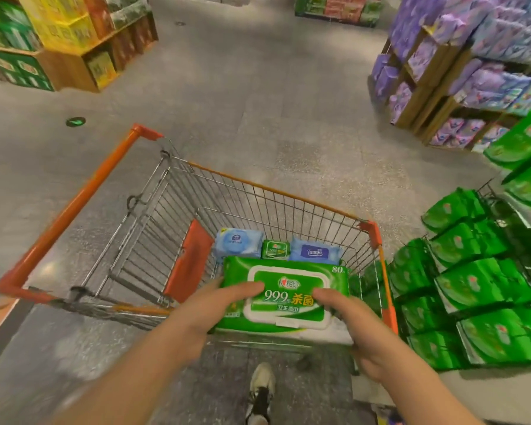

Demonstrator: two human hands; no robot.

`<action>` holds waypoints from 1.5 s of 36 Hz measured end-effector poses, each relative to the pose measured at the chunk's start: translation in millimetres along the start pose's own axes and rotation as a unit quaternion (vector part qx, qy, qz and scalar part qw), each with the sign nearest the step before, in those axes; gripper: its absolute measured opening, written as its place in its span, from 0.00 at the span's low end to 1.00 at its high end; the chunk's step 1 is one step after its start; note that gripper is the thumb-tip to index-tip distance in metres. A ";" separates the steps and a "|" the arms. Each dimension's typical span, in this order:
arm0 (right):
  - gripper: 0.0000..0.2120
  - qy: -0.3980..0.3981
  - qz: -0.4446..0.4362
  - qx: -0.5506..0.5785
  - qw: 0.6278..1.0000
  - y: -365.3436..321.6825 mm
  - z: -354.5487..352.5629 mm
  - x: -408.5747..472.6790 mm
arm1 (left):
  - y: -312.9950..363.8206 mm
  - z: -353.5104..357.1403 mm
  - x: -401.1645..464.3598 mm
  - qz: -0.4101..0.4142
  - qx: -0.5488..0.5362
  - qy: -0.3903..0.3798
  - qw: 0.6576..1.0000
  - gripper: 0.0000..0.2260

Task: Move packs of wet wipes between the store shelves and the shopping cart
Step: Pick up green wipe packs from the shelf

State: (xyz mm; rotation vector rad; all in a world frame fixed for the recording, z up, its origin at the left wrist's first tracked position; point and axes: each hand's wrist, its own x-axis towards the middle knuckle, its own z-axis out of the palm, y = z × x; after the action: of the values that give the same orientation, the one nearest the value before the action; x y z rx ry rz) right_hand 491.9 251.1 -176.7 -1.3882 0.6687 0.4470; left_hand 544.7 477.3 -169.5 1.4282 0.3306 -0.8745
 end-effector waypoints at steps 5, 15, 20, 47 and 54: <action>0.26 -0.030 0.011 0.003 0.999 -14.1 -1.2 62.3 | 15.9 -8.1 50.6 -0.018 -0.007 0.032 0.999 0.28; 0.27 -0.086 0.051 0.004 0.995 -6.0 13.8 200.6 | 4.4 -48.6 171.2 -0.075 -0.029 0.096 0.992 0.34; 0.30 -0.084 0.095 -0.005 0.992 28.3 25.7 271.9 | -22.5 -79.4 237.3 -0.129 -0.014 0.106 0.986 0.39; 0.27 -0.009 0.165 0.025 0.986 171.0 72.6 469.4 | -146.1 -160.3 449.8 -0.165 0.066 0.194 0.965 0.26; 0.55 0.007 0.172 -0.083 0.982 162.7 75.9 460.2 | -144.8 -152.2 451.8 -0.149 0.192 0.233 0.942 0.36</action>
State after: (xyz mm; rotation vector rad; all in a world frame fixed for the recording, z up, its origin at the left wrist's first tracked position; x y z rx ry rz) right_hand 739.3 306.2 -600.6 -1.4356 0.9051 0.7830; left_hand 787.4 487.9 -604.5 1.9875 0.7846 -0.8640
